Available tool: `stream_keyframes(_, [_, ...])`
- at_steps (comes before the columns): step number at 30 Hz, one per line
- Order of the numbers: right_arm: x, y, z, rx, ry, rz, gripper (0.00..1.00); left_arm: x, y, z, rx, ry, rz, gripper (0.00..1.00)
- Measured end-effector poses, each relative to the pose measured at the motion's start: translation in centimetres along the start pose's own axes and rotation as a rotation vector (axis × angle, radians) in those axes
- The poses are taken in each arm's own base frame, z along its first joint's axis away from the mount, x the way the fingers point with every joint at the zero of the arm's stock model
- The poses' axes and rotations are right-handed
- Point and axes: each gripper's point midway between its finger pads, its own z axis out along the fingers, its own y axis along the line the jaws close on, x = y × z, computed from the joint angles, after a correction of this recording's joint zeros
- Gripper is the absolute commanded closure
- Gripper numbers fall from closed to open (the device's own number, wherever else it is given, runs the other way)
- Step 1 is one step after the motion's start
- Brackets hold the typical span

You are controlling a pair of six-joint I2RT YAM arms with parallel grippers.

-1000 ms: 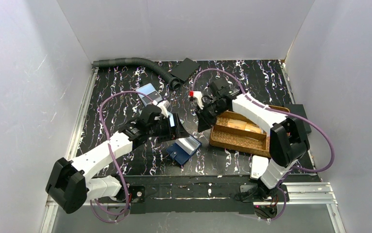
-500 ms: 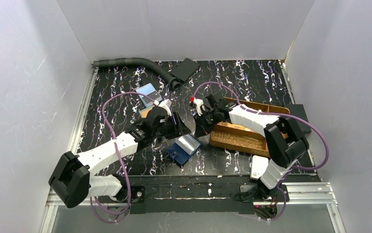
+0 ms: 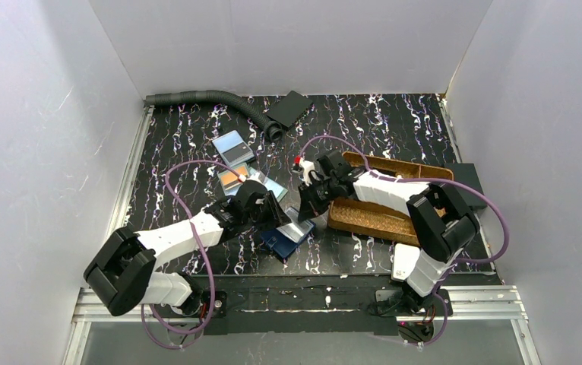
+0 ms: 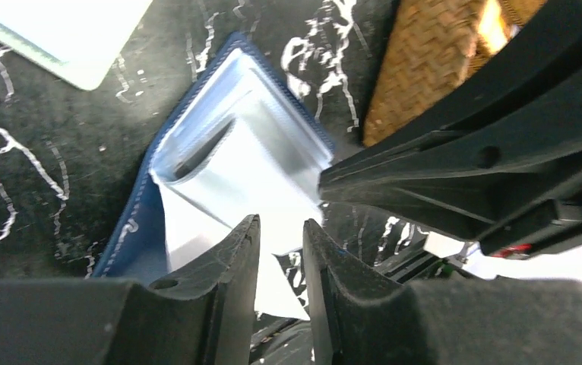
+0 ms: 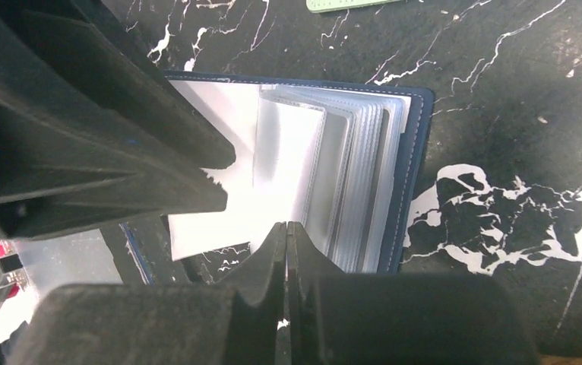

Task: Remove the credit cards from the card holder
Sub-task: Remove the credit card from the card holder.

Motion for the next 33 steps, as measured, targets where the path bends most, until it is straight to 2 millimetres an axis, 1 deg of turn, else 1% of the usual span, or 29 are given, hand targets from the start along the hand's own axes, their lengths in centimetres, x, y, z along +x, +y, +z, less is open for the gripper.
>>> stream_keyframes(5, [0.7,0.8,1.0,-0.021,0.028,0.000,0.94,1.0,1.9,0.2,-0.047,0.010,-0.026,0.74])
stream_keyframes(7, [1.2,1.4,1.6,-0.034,0.049,-0.006,0.94,1.4,2.6,0.3,-0.060,0.016,-0.034,0.73])
stream_keyframes(10, [1.9,1.9,2.3,-0.049,0.076,-0.012,0.94,2.0,3.6,0.3,-0.082,0.028,-0.045,0.66])
stream_keyframes(13, [2.7,2.5,3.0,-0.065,0.104,-0.016,0.94,2.2,3.8,0.4,-0.082,0.029,-0.049,0.60])
stream_keyframes(18, [3.4,3.7,3.5,-0.122,0.134,-0.019,0.93,2.4,3.9,0.2,-0.057,0.018,-0.049,0.59])
stream_keyframes(21, [2.9,4.3,3.3,-0.150,0.132,-0.040,0.90,2.6,4.2,0.0,-0.046,0.011,-0.052,0.59])
stream_keyframes(25, [1.8,4.6,2.9,-0.161,0.122,-0.115,0.79,2.8,4.6,0.0,-0.042,0.004,-0.068,0.59])
stream_keyframes(27, [1.5,4.4,2.7,-0.145,0.116,-0.156,0.71,2.9,4.8,0.1,-0.042,0.002,-0.076,0.59])
stream_keyframes(33, [1.7,2.5,2.1,-0.045,0.133,-0.228,0.61,2.9,4.8,0.3,-0.016,-0.016,-0.092,0.58])
